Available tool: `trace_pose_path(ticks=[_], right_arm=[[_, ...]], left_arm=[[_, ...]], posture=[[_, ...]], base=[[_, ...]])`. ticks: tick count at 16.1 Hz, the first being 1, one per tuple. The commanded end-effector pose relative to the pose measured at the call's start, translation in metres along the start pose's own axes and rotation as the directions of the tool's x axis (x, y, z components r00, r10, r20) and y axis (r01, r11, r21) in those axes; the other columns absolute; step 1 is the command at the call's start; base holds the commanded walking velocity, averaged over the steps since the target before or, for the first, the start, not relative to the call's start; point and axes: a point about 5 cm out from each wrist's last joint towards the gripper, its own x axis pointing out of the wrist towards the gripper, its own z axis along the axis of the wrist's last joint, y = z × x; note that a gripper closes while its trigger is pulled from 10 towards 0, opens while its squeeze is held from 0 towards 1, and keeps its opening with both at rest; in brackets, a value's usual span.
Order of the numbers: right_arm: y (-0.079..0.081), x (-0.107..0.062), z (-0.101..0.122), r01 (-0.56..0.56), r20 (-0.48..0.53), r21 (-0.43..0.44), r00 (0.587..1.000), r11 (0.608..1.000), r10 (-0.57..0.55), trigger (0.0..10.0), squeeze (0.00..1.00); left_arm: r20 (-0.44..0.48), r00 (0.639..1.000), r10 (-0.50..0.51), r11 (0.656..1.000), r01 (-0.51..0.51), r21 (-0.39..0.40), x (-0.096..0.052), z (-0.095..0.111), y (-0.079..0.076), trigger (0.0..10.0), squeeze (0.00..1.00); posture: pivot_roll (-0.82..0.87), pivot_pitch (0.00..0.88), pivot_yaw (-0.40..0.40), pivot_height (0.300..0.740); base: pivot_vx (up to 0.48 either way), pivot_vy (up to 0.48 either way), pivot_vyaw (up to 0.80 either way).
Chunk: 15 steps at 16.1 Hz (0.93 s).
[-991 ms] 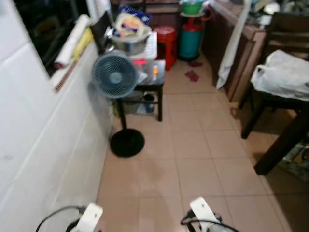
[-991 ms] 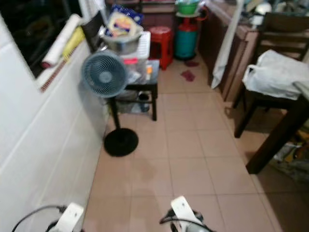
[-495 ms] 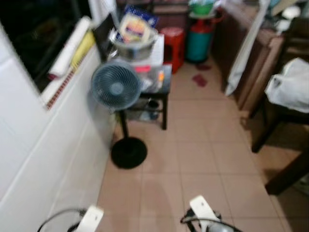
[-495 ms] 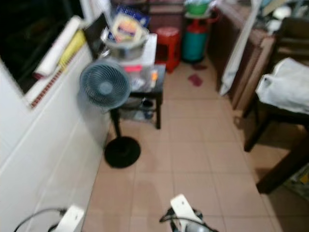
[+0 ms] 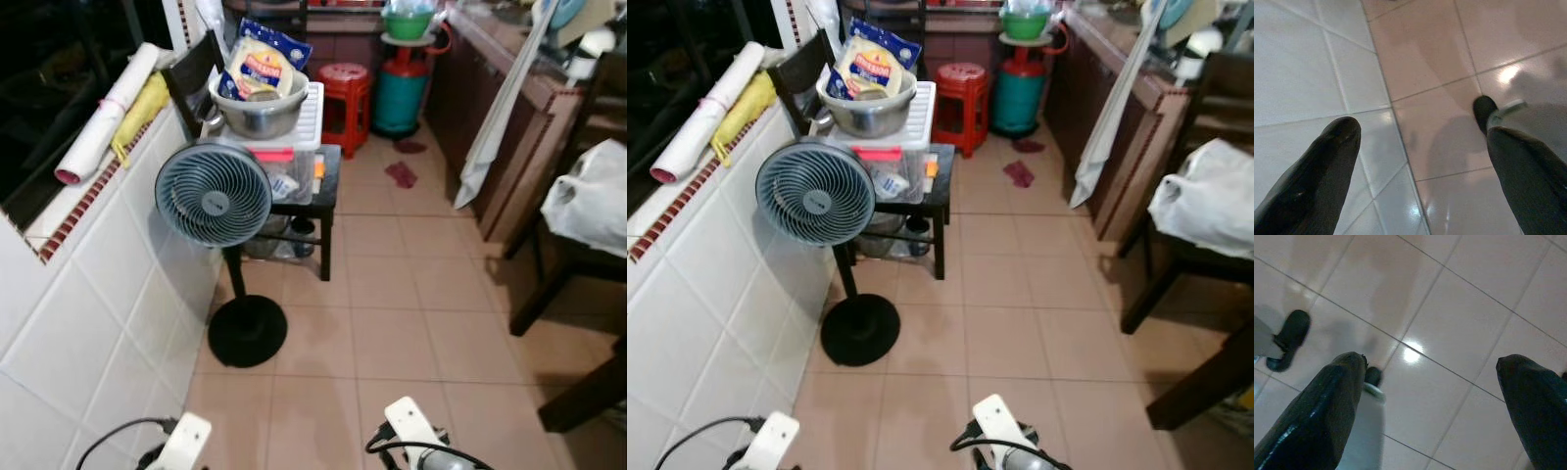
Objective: Setting the table
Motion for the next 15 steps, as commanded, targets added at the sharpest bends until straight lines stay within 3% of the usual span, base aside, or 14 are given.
trace_pose_path(ticks=[1,10,15], right_arm=[[-0.0055,-0.0017,-0.0089,0.015,-0.028,-0.002,1.0,1.0,-0.015,10.0,0.0],[-0.0005,-0.0028,-0.0159,-0.013,-0.041,-0.034,0.999,0.999,0.011,10.0,0.0],[0.0039,-0.0008,-0.0072,-0.032,-0.029,-0.076,0.999,0.997,0.029,10.0,0.0]], left_arm=[[-0.01,1.0,-0.013,1.0,0.013,-0.003,-0.0003,-0.0028,-0.0068,10.0,0.0],[-0.021,1.0,0.002,1.0,-0.002,0.016,-0.0009,-0.0065,-0.0047,10.0,0.0],[-0.028,1.0,0.007,1.0,-0.006,0.013,-0.0015,-0.0096,-0.0054,10.0,0.0]], posture=[[0.0,0.0,-0.008,0.74],[0.02,0.0,-0.012,0.74],[0.03,0.0,-0.017,0.74]], base=[[0.0,0.0,0.0],[0.0,0.0,0.0],[0.0,0.0,0.8]])
